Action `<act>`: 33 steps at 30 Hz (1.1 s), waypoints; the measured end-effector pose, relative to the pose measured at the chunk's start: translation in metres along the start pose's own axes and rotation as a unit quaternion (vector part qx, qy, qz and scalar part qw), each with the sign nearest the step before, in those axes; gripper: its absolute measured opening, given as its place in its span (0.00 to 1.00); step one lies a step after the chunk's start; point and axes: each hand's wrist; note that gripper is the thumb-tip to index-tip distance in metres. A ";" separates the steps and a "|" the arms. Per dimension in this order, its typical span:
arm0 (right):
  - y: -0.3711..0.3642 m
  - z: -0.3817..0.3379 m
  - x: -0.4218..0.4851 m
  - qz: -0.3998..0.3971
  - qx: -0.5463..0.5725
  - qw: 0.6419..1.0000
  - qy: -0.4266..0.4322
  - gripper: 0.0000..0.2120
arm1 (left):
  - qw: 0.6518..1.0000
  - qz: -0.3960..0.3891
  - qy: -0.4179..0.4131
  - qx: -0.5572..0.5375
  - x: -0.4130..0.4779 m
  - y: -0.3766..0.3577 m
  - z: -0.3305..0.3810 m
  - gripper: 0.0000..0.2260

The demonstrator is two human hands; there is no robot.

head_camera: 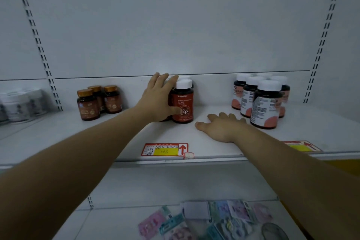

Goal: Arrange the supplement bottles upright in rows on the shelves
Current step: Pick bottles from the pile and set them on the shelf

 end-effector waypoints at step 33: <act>0.003 -0.001 -0.001 0.014 0.000 1.000 0.001 0.42 | 0.997 0.064 0.045 0.019 0.003 -0.013 0.019 0.39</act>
Point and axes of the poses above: each hand's wrist, its own x-axis towards the middle knuckle, its own y-axis out of the back of the hand, z = x × y, and after that the axes turned 3 degrees about y, right-handed
